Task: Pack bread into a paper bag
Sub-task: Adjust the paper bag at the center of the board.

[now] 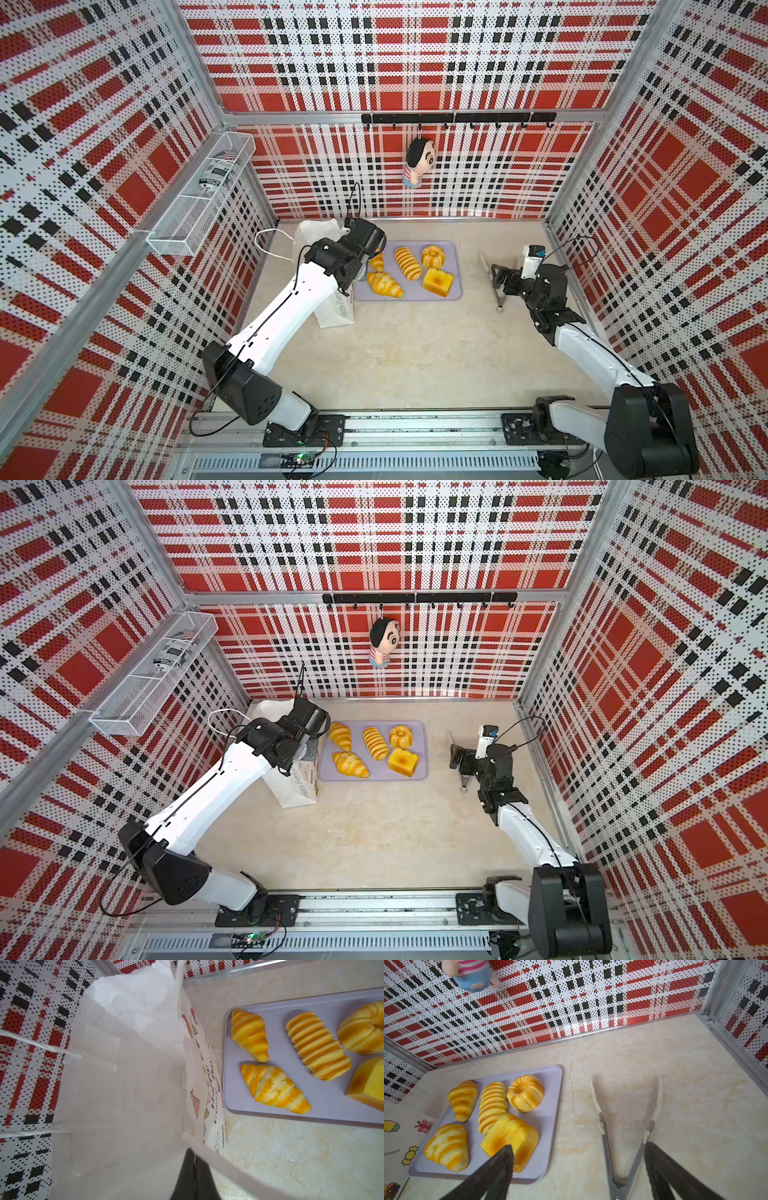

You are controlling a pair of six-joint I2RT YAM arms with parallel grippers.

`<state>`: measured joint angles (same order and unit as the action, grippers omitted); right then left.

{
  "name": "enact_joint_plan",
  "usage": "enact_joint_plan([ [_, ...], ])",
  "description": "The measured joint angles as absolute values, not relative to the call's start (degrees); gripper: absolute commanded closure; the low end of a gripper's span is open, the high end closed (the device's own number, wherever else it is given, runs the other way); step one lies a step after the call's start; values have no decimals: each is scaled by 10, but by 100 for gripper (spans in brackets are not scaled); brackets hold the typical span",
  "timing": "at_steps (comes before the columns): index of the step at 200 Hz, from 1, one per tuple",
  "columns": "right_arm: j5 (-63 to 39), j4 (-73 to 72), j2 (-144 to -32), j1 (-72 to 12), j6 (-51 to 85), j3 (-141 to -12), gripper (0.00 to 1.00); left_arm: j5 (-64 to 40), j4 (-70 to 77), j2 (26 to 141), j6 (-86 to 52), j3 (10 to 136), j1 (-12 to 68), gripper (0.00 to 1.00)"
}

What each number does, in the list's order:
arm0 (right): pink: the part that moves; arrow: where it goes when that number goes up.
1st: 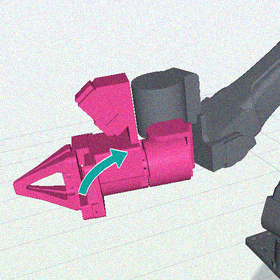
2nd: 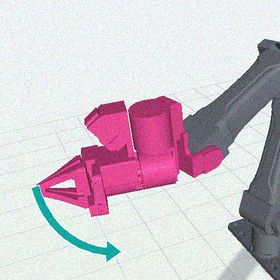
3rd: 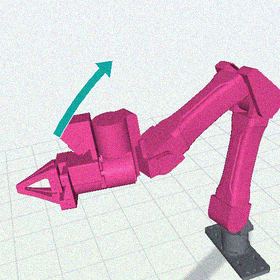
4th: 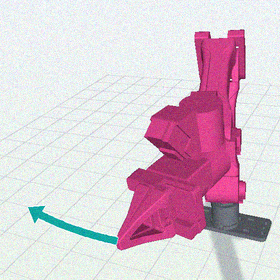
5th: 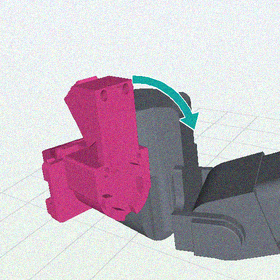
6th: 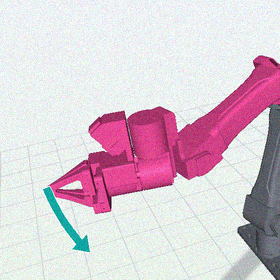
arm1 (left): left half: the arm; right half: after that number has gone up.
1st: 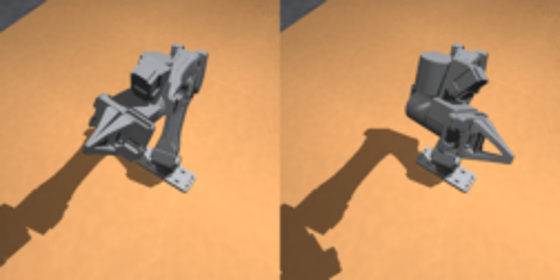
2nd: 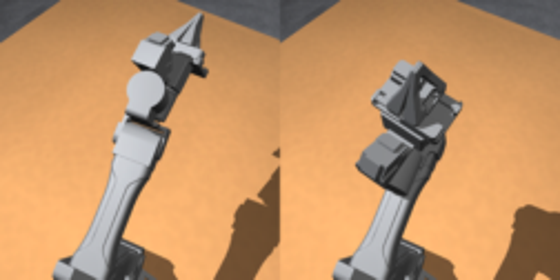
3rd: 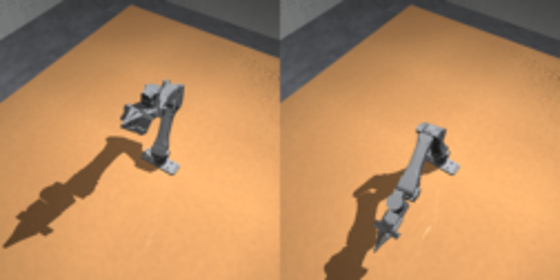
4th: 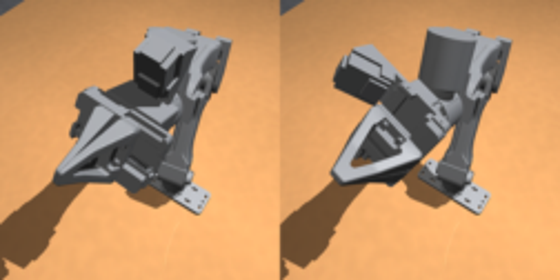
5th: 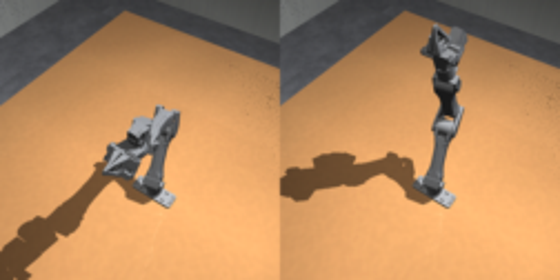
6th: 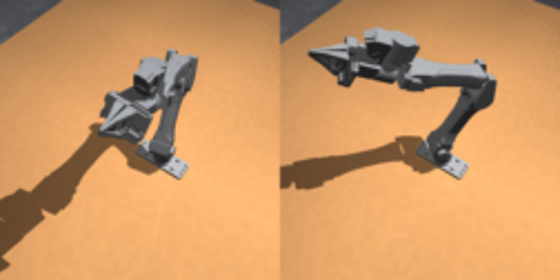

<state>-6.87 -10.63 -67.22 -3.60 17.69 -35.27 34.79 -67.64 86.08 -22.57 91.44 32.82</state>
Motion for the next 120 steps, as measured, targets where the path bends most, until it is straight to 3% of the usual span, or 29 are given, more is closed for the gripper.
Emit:
enact_joint_plan([
  [35,-69,-106,-672,-36,177,-353,0,349,-678,861,-231,914,344,95],
  [120,-72,-106,-672,-36,177,-353,0,382,-691,861,-249,913,351,55],
])
